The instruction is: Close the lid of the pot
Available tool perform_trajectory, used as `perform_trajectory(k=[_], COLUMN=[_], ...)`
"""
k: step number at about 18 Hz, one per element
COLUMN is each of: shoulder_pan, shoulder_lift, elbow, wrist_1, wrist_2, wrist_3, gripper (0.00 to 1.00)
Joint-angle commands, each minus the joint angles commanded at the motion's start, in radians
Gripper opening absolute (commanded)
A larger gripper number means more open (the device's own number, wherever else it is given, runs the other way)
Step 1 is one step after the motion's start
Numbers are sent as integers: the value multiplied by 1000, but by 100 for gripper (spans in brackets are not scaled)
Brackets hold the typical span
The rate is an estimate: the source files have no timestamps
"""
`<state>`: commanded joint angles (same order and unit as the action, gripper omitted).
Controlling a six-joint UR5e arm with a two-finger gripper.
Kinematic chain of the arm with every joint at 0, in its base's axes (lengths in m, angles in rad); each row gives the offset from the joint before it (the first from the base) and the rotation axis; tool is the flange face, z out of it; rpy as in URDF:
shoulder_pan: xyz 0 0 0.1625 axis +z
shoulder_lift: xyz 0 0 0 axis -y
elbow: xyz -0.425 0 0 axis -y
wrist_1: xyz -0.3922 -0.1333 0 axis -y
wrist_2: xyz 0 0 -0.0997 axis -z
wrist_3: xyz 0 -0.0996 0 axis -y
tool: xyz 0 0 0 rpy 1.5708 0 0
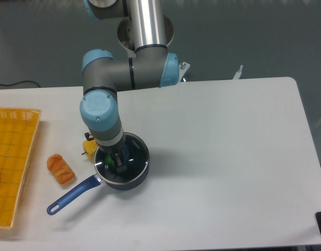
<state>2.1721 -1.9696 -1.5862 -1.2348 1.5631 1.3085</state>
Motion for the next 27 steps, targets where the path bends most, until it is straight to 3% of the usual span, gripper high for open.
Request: perform_trajectory(k=[8, 9, 11, 12, 20, 27], shoulder_pan=[0, 0, -2, 0, 8, 64], shoulder_lift=[0, -2, -2, -2, 18, 63], elbow=[-3, -3, -5, -2, 26, 52], wrist_1=[0, 3, 2, 3, -2, -3], wrist_2=[2, 2, 3, 2, -9, -40], wrist_3=[0, 6, 6, 9, 3, 63], gripper=[60, 78, 86, 100, 100, 100])
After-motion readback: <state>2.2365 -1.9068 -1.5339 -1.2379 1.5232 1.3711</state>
